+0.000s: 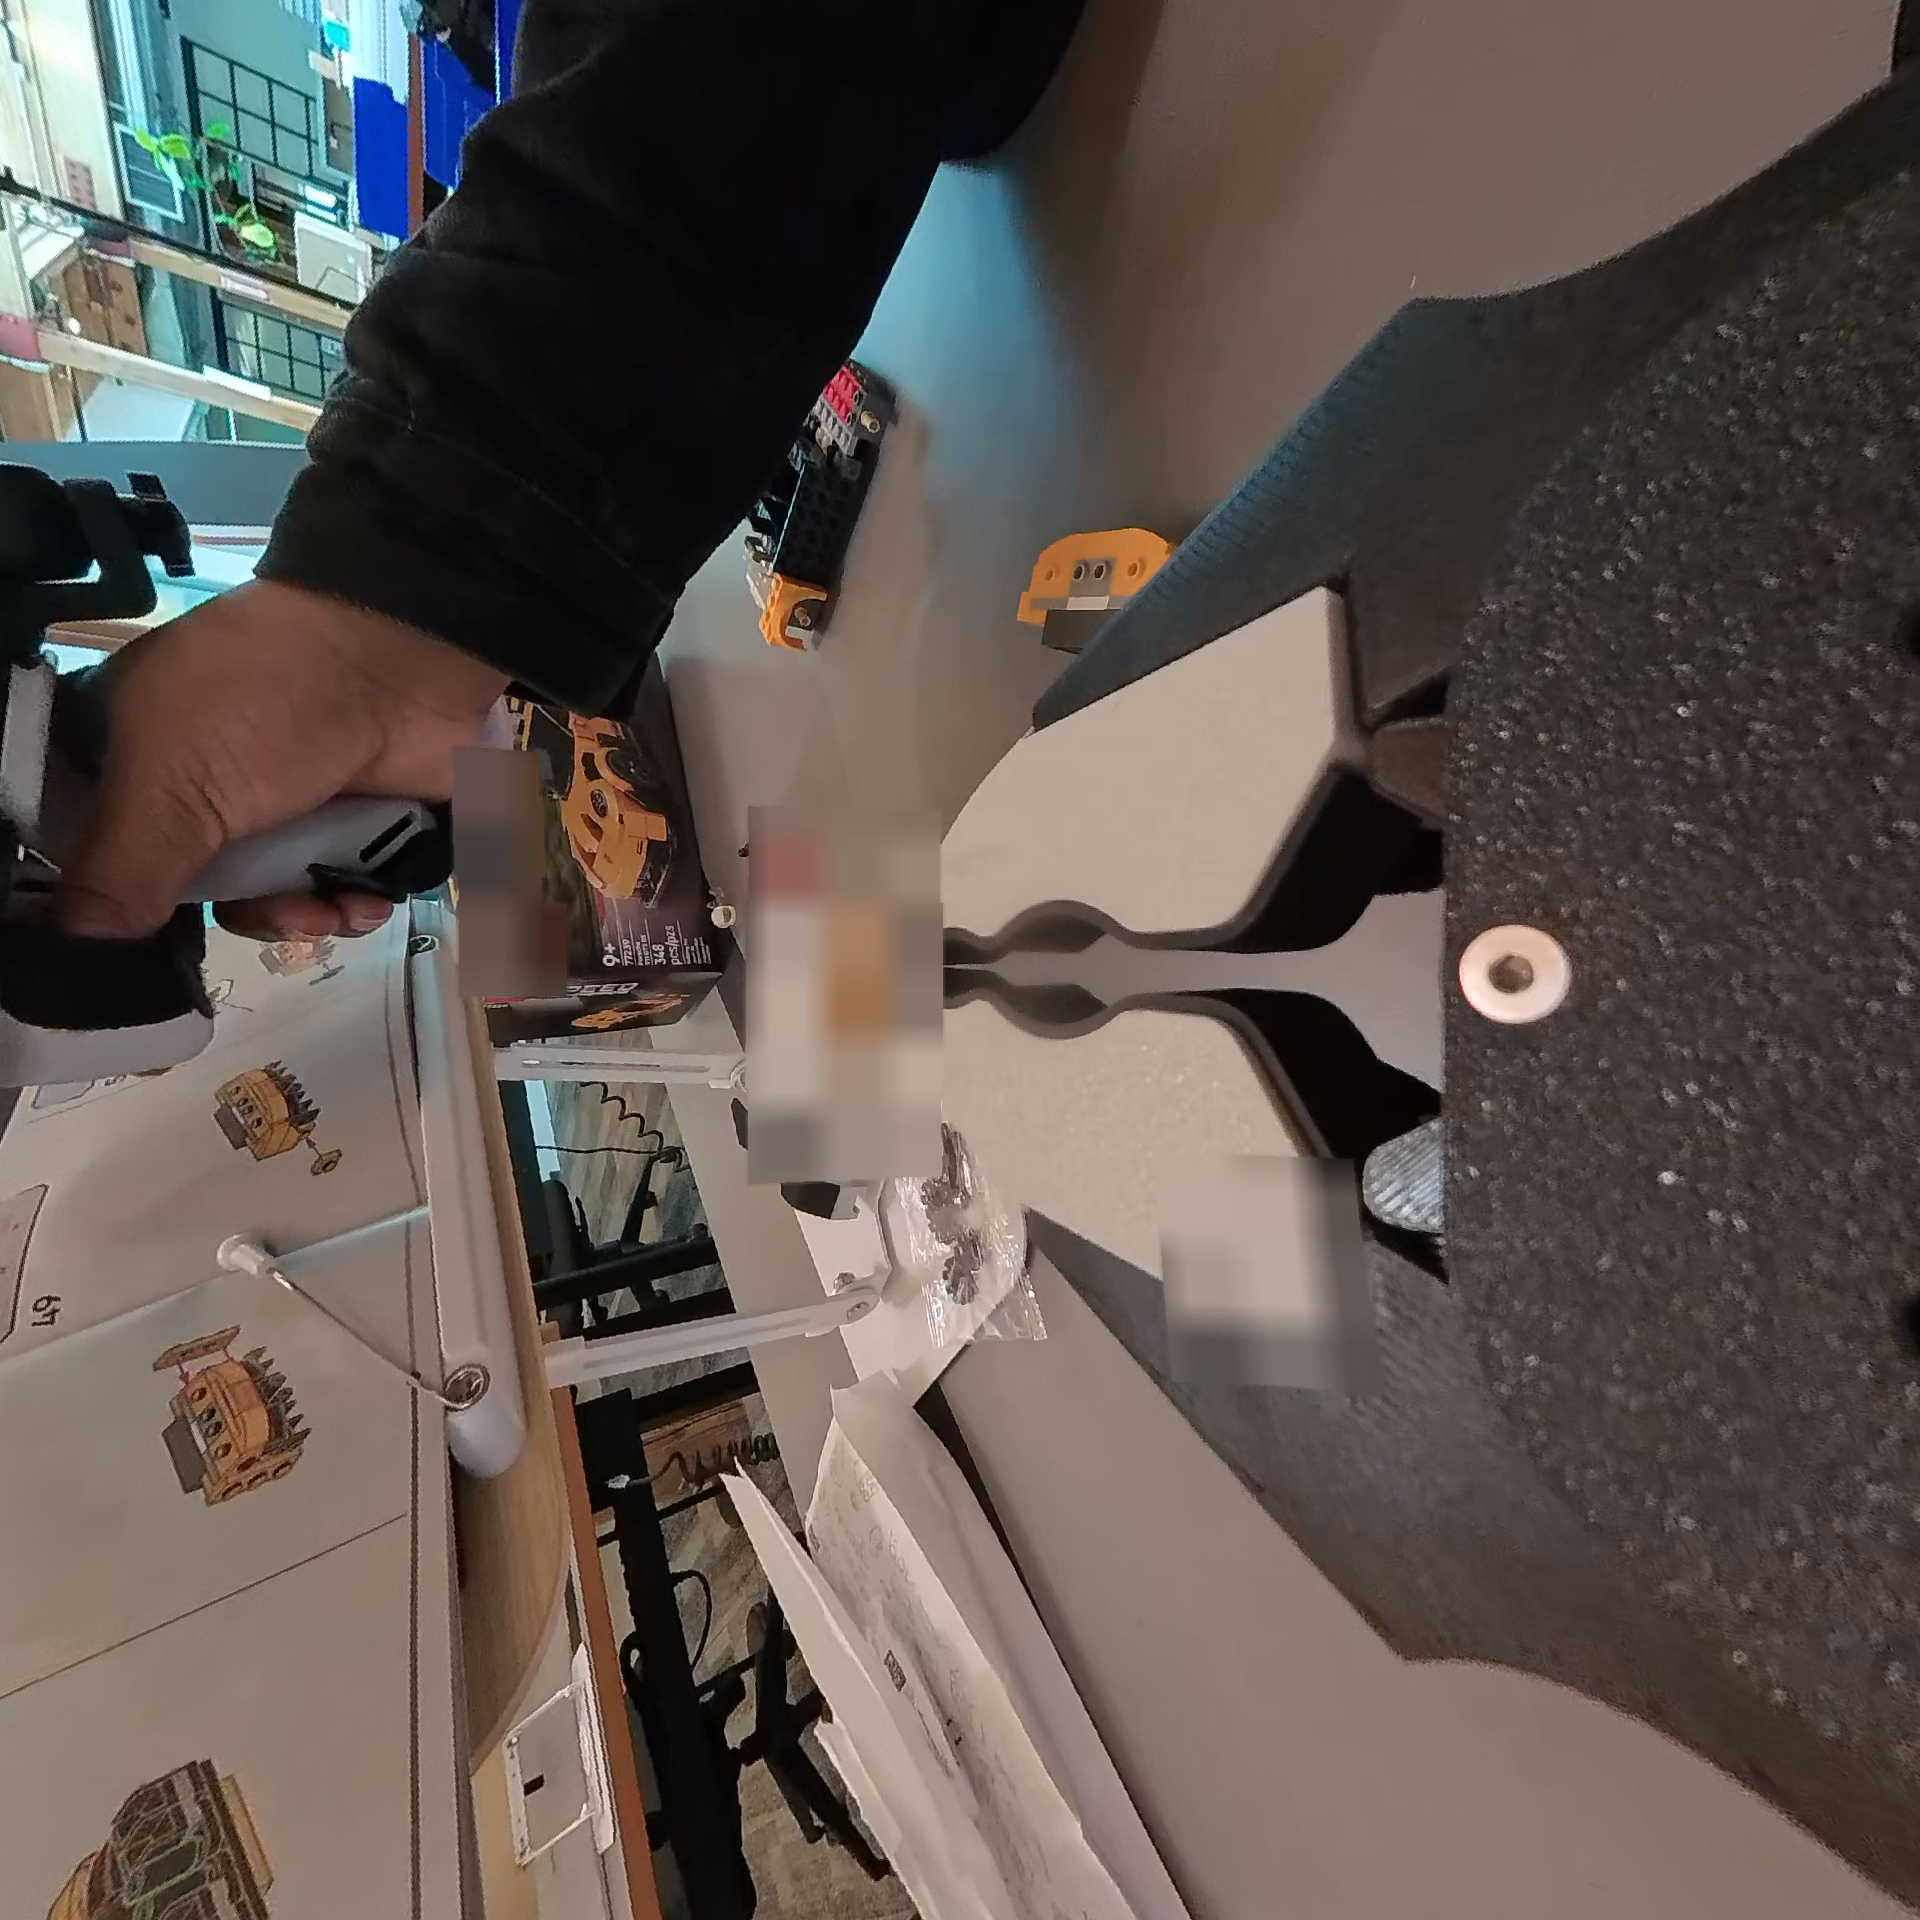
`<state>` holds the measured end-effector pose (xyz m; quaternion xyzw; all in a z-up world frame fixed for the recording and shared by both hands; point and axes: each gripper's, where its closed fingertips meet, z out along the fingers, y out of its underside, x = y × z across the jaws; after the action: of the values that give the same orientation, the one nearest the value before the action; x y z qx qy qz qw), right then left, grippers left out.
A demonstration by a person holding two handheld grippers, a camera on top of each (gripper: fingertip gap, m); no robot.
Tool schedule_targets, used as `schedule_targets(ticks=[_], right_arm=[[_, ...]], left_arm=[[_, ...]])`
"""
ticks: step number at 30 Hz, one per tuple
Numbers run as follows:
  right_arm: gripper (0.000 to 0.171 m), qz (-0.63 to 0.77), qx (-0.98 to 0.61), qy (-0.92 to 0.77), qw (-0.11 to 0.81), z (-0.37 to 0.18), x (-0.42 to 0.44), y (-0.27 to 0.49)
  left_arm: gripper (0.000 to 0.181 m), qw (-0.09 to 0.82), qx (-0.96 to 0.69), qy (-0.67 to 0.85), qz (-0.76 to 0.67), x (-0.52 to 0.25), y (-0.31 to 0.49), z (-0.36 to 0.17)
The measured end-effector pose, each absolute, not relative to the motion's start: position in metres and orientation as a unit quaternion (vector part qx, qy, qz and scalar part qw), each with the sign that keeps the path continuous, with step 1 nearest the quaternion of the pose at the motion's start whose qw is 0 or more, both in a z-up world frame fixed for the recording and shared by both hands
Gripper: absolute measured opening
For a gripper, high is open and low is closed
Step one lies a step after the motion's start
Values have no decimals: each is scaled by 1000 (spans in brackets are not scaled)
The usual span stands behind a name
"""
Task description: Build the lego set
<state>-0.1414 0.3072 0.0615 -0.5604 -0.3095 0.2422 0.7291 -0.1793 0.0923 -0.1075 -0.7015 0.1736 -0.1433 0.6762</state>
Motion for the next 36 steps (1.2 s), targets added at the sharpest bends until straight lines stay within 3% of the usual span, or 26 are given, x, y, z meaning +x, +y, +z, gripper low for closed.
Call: schedule_targets(ticks=[36], right_arm=[[2,233,-563,-315,728,61,-131,310]], left_arm=[[0,681,-697,177,-140,-180,90,-104]])
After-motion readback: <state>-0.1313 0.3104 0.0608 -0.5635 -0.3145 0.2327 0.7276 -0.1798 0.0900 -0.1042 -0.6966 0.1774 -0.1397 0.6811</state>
